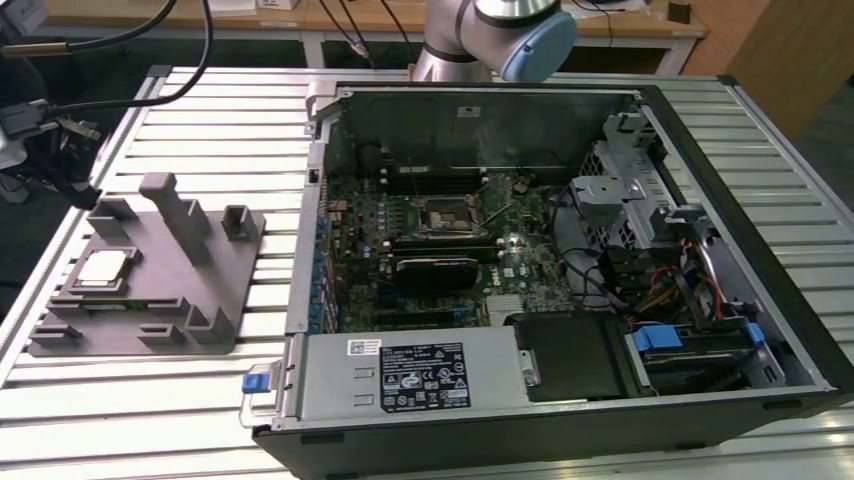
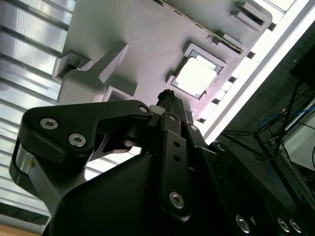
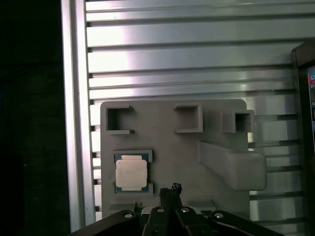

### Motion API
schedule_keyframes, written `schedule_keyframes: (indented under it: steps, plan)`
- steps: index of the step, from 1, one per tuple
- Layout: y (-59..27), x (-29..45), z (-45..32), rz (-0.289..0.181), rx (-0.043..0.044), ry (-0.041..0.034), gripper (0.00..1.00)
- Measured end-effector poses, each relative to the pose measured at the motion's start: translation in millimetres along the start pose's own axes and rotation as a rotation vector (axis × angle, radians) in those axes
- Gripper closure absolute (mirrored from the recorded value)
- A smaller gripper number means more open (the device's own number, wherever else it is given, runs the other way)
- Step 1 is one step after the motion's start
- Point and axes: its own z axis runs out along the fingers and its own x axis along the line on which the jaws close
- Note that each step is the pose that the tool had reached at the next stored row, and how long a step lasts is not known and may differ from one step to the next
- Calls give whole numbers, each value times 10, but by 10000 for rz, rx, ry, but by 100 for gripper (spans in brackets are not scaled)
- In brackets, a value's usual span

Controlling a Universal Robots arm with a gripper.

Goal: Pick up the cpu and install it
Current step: 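Pick up the cpu and move it towards the insertion slot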

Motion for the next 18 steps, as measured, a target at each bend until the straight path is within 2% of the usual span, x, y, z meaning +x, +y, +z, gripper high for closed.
schedule_keyframes:
  steps: [10,18]
  plan:
    - [-9,66,68,1,3,1,89]
    - [-25,138,168,0,3,0,89]
